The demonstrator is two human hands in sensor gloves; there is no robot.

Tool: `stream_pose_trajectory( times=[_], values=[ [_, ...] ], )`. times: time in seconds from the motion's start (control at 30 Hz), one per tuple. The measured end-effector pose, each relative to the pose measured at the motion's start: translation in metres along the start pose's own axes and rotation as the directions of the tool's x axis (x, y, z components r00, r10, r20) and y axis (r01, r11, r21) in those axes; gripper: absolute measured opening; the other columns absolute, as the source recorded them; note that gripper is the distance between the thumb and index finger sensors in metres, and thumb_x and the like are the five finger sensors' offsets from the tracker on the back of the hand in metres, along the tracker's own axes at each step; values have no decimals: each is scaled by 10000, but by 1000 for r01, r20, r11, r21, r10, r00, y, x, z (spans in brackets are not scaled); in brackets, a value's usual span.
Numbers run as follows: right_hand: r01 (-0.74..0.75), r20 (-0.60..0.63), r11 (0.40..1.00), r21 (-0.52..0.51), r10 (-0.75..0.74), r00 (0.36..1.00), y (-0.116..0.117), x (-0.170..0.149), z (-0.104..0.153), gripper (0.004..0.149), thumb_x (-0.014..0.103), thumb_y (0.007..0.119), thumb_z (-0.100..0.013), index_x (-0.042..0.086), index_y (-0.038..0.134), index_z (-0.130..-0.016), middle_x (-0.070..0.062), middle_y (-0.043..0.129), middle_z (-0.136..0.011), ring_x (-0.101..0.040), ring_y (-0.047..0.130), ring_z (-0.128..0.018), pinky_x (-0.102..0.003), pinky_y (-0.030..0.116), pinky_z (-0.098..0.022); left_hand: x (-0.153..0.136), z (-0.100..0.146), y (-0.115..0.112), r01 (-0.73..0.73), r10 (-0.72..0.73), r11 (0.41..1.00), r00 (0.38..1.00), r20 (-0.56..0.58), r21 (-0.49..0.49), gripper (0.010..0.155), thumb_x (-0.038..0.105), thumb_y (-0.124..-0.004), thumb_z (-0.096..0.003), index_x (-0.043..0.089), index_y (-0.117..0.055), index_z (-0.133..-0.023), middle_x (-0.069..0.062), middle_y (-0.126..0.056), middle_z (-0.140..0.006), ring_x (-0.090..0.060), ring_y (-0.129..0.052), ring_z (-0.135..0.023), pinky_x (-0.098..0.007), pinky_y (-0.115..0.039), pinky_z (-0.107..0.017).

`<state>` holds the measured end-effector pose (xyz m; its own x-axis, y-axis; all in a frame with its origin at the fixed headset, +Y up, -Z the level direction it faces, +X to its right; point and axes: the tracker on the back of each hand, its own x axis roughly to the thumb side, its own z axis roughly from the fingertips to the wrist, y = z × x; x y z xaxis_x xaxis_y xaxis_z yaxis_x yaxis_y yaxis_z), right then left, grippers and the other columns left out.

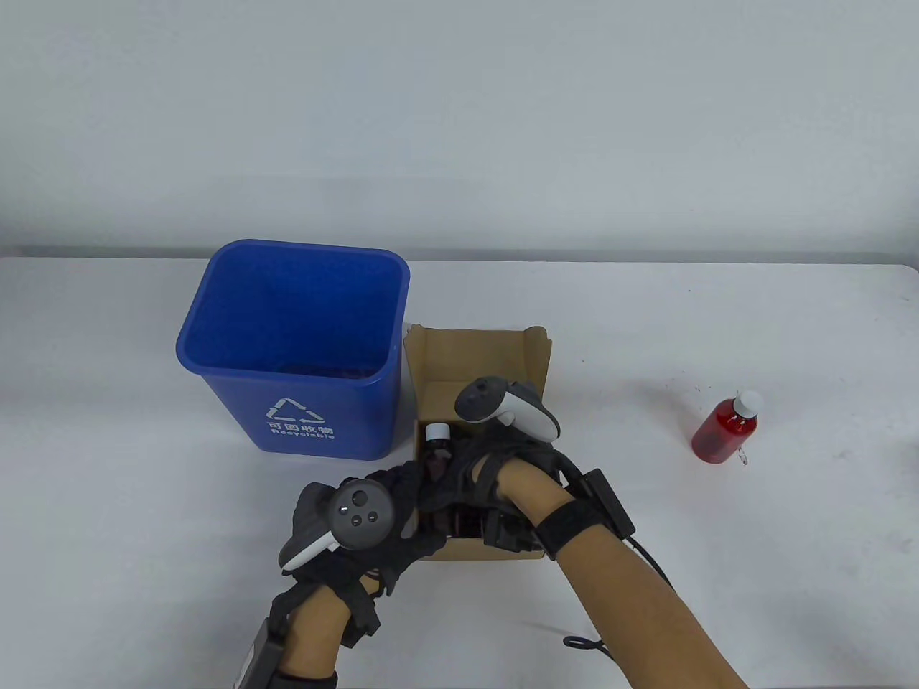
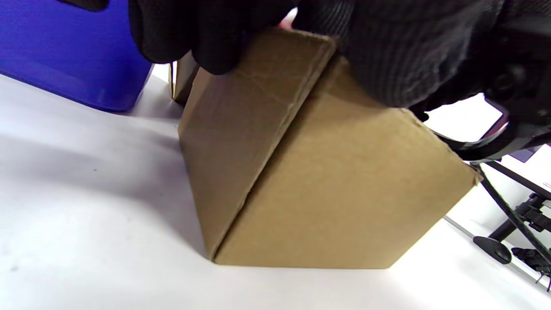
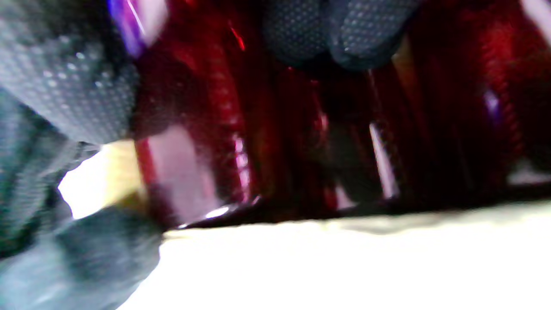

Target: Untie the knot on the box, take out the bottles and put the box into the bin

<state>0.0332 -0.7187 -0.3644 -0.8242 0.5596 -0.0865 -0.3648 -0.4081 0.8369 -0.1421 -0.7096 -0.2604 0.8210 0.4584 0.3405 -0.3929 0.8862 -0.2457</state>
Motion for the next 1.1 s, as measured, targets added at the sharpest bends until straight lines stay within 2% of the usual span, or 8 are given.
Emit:
stream_pose_trajectory(
  times=[0.3, 0.47, 0.67, 0.87, 1.1],
  values=[
    [12, 21, 996, -88, -11, 1000, 2, 1, 9, 885, 596, 908, -401, 115, 445, -982, -113, 246, -1048, -232, 684, -780, -381, 688, -585, 2, 0, 0, 16, -16, 1000, 1000, -2, 1, 976, 579, -794, -445, -12, -341, -1077, -264, -551, -1107, -581, -578, -1022, -806, -404, -713],
    [86, 63, 986, -145, -77, 995, 7, 3, 15, 817, 511, 963, -391, 145, 504, -959, -112, 410, -1024, -314, 704, -770, -431, 691, -554, 1, 1, 0, 14, -14, 1000, 1000, -3, 4, 994, 587, -795, -444, -51, -347, -1061, -269, -559, -1101, -591, -583, -1011, -804, -408, -709],
    [97, 123, 971, -220, -71, 990, 10, 4, 26, 799, 484, 981, -385, 161, 528, -960, -121, 483, -997, -336, 719, -774, -443, 709, -527, 4, 2, 0, 42, -42, 999, 999, -4, 10, 999, 594, -787, -456, -35, -320, -1076, -266, -526, -1112, -590, -560, -1017, -799, -409, -710],
    [72, 176, 938, -339, -12, 984, 6, 7, 48, 801, 484, 985, -378, 168, 538, -963, -120, 503, -981, -341, 724, -767, -445, 714, -513, 4, 3, -1, 42, -42, 999, 999, -2, 1, 979, 597, -777, -465, 26, -315, -1112, -259, -497, -1125, -590, -537, -1024, -804, -395, -709],
    [112, 238, 878, -465, 2, 971, -14, 2, 86, 804, 489, 983, -378, 173, 536, -967, -111, 545, -946, -347, 731, -743, -439, 716, -496, 4, 4, -1, 49, -49, 999, 999, -4, -6, 969, 601, -768, -468, 47, -315, -1122, -251, -489, -1132, -590, -528, -1029, -808, -387, -708]
  ],
)
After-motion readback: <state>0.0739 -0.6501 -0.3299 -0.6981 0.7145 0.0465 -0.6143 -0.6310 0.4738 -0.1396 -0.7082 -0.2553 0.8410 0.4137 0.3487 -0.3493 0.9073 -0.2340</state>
